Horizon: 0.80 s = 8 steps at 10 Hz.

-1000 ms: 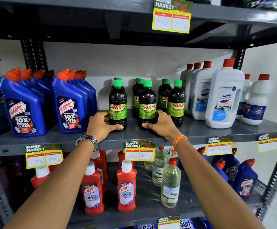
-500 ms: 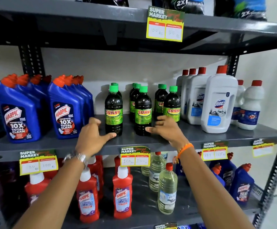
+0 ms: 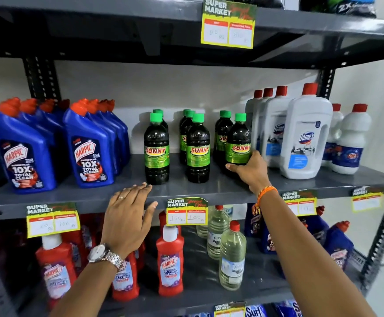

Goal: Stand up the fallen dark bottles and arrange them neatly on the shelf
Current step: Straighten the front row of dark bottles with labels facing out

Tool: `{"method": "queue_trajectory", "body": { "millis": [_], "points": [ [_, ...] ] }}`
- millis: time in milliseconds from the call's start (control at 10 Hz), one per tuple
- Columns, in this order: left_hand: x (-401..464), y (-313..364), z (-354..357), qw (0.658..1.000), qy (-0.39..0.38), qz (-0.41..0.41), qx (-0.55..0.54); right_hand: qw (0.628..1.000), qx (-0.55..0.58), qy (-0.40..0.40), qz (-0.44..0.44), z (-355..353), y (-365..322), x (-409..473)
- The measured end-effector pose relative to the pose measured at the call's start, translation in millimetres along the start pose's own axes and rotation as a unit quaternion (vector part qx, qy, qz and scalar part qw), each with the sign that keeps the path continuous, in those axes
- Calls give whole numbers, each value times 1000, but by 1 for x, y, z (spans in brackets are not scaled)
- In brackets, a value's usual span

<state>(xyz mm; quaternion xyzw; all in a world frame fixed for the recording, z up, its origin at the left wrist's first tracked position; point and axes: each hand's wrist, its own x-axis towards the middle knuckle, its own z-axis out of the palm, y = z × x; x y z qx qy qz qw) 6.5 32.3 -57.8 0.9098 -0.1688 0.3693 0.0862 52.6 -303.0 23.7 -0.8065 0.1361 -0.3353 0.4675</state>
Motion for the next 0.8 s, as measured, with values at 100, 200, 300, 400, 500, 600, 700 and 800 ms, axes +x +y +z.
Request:
{"method": "queue_trajectory", "body": {
  "millis": [100, 200, 300, 400, 500, 600, 700, 800],
  "points": [
    [0, 0, 0, 1000, 0, -5, -6, 1000, 11, 23, -6, -1, 5, -4],
    [0, 1, 0, 1000, -2, -6, -6, 999, 2, 43, -7, -3, 5, -7],
    [0, 1, 0, 1000, -4, -5, -7, 998, -11, 56, -16, -4, 5, -7],
    [0, 2, -1, 1000, -10, -12, -10, 998, -18, 55, -11, -3, 4, -8],
    [-1, 2, -1, 1000, -5, -14, -9, 998, -22, 55, -11, -1, 5, -7],
    [0, 6, -4, 1000, -7, -20, -9, 998, -25, 49, -7, -4, 1, -11],
    [0, 8, -6, 999, 1, -27, -23, 999, -10, 36, -8, -5, -1, -14],
    [3, 13, -11, 997, 20, -58, -55, 998, 35, 50, -35, -18, -17, -27]
  ]
}}
